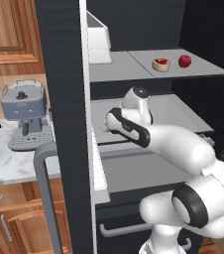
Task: Open the fridge, remove the apple, garlic, and steak, and place them on any counter.
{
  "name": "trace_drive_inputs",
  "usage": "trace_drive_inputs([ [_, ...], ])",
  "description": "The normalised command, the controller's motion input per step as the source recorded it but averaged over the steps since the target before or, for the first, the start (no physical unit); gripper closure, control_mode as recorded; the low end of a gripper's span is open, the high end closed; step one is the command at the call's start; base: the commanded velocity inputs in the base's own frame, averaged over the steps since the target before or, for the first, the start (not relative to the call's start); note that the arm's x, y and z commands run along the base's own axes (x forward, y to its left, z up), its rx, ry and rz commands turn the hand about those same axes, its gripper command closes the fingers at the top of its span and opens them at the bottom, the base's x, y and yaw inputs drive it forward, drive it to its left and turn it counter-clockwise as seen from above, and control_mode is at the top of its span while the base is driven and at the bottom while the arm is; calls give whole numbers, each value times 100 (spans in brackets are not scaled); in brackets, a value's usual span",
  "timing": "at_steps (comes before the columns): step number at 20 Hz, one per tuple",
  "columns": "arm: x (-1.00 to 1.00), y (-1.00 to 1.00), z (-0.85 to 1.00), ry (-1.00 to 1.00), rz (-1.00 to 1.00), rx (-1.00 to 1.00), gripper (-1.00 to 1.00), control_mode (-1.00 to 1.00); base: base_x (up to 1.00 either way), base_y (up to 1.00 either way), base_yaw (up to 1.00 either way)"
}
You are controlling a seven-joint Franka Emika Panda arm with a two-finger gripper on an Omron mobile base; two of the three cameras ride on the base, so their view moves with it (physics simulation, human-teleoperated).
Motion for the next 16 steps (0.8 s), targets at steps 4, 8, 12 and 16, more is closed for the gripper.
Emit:
trace_drive_inputs([
  [4, 31, 0, -7, 0, 0, 1, -100, -100, 0, 0, 0],
  [8, 32, 0, -11, 0, 0, 1, -100, -100, 0, 0, 0],
  [12, 37, 0, -19, 0, 0, 0, -100, -100, 0, 0, 0],
  [16, 40, 0, -25, 0, 0, 0, -100, -100, 0, 0, 0],
])
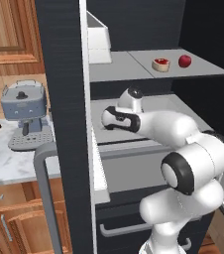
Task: Open the fridge, remove the apple, garlic, and steak, and place them on any counter.
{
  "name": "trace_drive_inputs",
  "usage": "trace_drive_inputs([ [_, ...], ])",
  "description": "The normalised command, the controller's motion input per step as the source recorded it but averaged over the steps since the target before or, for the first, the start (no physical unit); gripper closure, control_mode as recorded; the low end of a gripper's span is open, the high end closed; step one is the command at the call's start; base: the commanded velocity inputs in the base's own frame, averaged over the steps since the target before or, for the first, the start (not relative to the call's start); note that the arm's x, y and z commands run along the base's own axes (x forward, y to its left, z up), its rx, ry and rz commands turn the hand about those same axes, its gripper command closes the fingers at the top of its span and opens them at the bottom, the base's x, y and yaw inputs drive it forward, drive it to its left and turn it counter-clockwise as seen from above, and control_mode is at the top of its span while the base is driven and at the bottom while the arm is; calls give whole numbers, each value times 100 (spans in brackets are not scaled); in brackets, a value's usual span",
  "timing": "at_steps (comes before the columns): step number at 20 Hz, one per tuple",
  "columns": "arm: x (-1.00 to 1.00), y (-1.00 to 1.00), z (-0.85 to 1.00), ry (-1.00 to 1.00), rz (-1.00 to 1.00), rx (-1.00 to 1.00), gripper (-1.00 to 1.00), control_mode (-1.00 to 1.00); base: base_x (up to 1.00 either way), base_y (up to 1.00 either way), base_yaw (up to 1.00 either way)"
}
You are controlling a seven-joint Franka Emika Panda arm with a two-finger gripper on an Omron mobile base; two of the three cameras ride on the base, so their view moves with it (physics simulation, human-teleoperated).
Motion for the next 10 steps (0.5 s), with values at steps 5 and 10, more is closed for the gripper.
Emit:
trace_drive_inputs([
  [5, 41, 0, -21, 0, 0, 0, -100, -100, 0, 0, 0],
  [10, 33, 0, -16, 0, 0, 0, -100, -100, 0, 0, 0],
])
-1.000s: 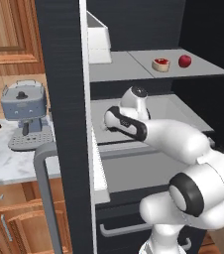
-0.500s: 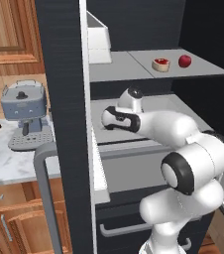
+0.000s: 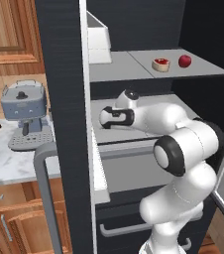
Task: Open the fridge, remove the apple, garlic, and steak, and place them on any counter.
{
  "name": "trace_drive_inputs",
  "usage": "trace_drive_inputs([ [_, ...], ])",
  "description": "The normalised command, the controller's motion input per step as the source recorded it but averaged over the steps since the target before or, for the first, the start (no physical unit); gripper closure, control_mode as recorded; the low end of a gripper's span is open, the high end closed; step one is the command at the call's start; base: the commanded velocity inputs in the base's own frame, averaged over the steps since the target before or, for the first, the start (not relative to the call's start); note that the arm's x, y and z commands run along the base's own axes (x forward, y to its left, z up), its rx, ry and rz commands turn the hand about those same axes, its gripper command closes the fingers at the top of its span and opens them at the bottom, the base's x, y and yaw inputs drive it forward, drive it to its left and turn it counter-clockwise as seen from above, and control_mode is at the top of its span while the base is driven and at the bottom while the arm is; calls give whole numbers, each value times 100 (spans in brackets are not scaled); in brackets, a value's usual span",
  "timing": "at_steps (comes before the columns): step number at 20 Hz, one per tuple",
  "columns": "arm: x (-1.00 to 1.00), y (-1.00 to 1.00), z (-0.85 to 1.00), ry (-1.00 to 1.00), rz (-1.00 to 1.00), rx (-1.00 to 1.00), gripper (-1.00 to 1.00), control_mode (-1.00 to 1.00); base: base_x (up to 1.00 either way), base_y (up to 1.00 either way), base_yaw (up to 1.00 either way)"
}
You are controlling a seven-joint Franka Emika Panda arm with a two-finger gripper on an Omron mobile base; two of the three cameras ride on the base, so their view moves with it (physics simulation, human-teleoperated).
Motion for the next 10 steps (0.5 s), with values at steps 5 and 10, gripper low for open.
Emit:
trace_drive_inputs([
  [5, 27, 0, -18, 0, 0, 0, -100, -100, 0, 0, 0],
  [10, 13, 1, -25, 0, 0, 0, -100, -100, 0, 0, 0],
])
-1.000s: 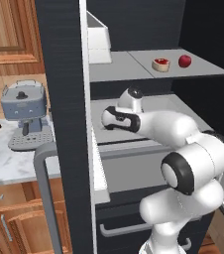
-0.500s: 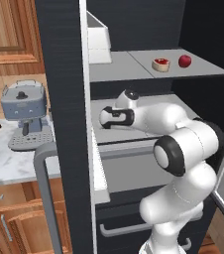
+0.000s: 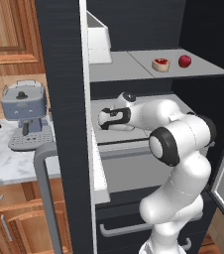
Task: Open the fridge, remove the apple, garlic, and steak, and place them on any counter.
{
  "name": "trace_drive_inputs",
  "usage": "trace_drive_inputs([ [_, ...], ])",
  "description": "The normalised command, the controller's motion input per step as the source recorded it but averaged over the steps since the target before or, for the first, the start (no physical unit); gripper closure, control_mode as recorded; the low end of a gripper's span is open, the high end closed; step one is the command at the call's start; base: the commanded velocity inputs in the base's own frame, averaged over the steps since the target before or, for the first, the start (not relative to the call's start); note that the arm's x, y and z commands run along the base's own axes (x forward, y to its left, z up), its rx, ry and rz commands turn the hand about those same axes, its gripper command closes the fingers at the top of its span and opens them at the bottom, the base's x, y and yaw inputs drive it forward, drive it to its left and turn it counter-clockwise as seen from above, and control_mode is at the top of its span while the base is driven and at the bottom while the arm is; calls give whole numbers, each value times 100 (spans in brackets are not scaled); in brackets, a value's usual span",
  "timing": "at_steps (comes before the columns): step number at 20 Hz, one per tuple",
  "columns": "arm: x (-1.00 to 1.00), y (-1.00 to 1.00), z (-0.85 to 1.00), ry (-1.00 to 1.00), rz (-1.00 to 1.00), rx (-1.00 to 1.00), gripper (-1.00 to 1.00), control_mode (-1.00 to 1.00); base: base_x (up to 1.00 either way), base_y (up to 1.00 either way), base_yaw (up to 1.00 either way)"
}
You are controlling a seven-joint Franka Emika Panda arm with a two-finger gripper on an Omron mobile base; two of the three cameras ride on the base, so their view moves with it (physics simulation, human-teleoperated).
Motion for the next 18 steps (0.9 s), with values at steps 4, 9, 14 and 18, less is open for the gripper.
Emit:
trace_drive_inputs([
  [4, 8, 1, -18, 0, 0, 0, -100, -100, 0, 0, 0],
  [9, 0, 0, -30, 0, 0, 0, -100, -100, 0, 0, 0],
  [14, 2, 1, -32, 0, 0, 0, 100, -100, 0, 0, 0],
  [18, 0, 2, -17, 0, 0, 0, 100, -100, 0, 0, 0],
])
